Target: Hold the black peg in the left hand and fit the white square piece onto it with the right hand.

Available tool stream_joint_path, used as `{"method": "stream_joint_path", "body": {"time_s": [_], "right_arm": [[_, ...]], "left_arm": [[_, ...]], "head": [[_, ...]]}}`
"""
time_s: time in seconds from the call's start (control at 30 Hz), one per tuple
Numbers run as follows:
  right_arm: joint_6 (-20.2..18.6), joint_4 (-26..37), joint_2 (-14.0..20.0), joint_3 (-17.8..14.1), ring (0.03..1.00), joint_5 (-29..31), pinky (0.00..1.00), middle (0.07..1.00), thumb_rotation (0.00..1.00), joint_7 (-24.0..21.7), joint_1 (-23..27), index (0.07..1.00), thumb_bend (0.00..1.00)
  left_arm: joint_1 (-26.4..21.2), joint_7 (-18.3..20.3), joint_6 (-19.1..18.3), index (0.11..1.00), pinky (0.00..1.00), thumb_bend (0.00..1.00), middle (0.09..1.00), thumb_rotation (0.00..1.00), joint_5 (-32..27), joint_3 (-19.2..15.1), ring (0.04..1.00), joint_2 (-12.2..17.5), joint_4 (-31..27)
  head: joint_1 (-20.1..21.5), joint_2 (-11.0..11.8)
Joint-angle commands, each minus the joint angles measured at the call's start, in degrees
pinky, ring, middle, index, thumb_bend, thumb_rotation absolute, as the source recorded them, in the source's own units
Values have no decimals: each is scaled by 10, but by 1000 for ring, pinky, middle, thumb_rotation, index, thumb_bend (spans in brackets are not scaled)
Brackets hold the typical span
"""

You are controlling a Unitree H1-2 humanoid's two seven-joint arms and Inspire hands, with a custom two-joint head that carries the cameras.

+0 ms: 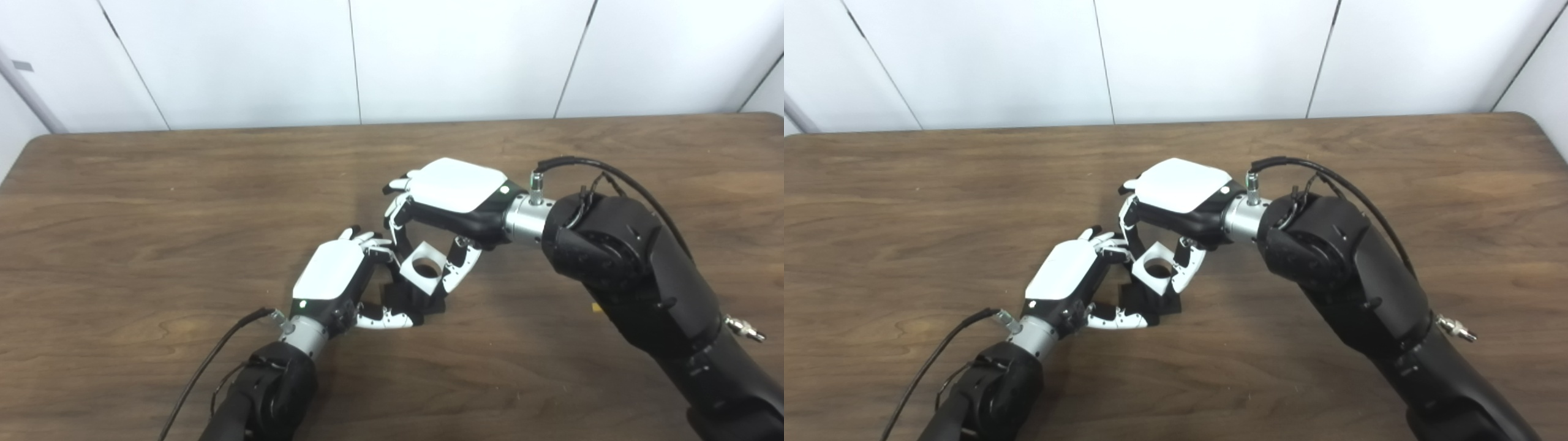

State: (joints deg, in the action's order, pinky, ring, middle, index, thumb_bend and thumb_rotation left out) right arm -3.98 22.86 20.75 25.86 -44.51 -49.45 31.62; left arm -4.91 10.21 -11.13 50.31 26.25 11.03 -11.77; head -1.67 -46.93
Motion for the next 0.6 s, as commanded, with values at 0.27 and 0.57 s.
{"method": "stream_joint_path", "body": {"time_s": [0.27, 0.57], "right_arm": [[10, 2, -5, 1, 938, -5, 962, 779, 136, 12, 12, 484, 524], [9, 0, -3, 3, 931, -7, 958, 779, 135, 9, 8, 485, 523]], "left_arm": [[12, 35, -11, 484, 1000, 524, 788, 55, 2, 17, 899, 2, 21], [11, 40, -15, 484, 1000, 524, 792, 54, 0, 17, 901, 3, 19]], "head": [[0, -5], [0, -5]]}}
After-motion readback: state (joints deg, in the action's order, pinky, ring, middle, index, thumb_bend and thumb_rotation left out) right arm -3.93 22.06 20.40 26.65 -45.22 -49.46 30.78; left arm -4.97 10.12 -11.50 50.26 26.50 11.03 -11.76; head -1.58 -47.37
